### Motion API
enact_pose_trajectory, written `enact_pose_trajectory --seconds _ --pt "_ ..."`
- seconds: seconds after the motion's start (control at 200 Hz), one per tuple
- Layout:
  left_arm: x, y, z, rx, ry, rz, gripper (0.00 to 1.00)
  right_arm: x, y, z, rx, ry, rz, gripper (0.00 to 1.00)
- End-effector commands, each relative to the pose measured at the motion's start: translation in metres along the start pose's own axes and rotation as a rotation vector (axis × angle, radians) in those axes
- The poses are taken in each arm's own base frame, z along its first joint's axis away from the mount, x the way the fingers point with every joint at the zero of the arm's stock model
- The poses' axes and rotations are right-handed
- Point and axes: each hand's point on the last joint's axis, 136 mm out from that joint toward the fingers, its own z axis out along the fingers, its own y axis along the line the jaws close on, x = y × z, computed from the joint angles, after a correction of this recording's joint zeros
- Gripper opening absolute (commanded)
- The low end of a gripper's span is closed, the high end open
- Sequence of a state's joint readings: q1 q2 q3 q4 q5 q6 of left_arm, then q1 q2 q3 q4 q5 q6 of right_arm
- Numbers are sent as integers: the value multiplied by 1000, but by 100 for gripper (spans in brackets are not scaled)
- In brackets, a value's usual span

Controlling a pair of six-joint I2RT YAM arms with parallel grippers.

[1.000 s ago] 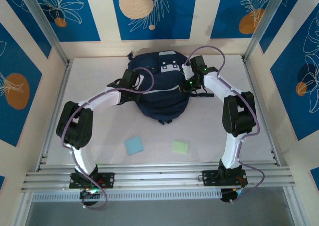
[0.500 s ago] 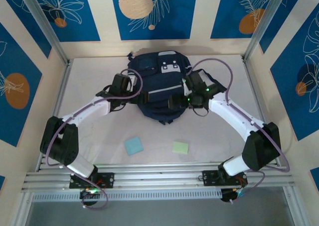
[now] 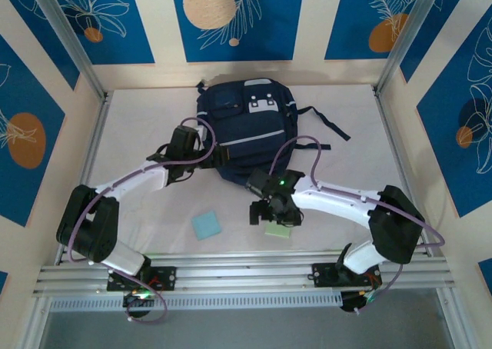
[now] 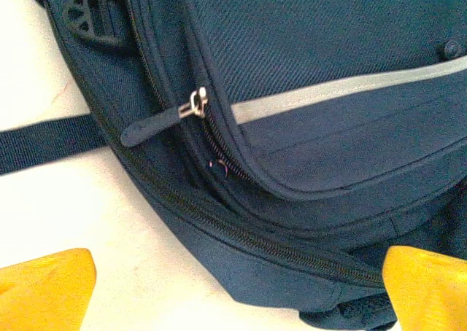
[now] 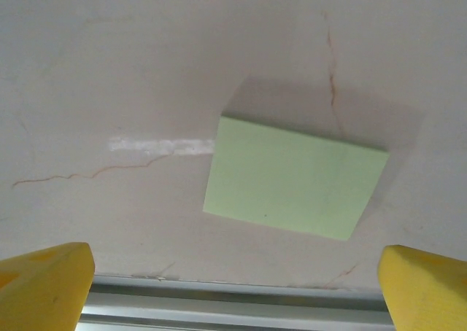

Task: Pack the student bag
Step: Pick up the notebook from the bottom-center of the table.

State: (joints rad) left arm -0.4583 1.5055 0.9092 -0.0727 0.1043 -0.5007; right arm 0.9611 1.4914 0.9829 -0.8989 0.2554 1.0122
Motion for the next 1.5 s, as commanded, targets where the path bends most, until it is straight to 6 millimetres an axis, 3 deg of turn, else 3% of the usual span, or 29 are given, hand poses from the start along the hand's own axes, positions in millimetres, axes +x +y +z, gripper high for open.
enact_pose_trajectory --seconds 0.0,0.505,1.005,1.22,1.495 --pt "-2 -12 -9 54 -27 -20 100 9 -14 17 63 7 140 99" --pt "3 -12 -13 63 -23 -40 100 4 -30 53 42 -6 216 98" --pt "3 -12 -13 64 -26 -52 100 6 -35 57 48 -10 240 70" --pt "0 -24 -15 85 -16 26 99 -11 -34 33 23 -74 202 66" --pt "-10 -75 -9 61 18 405 94 -67 -54 -21 -115 -248 181 59"
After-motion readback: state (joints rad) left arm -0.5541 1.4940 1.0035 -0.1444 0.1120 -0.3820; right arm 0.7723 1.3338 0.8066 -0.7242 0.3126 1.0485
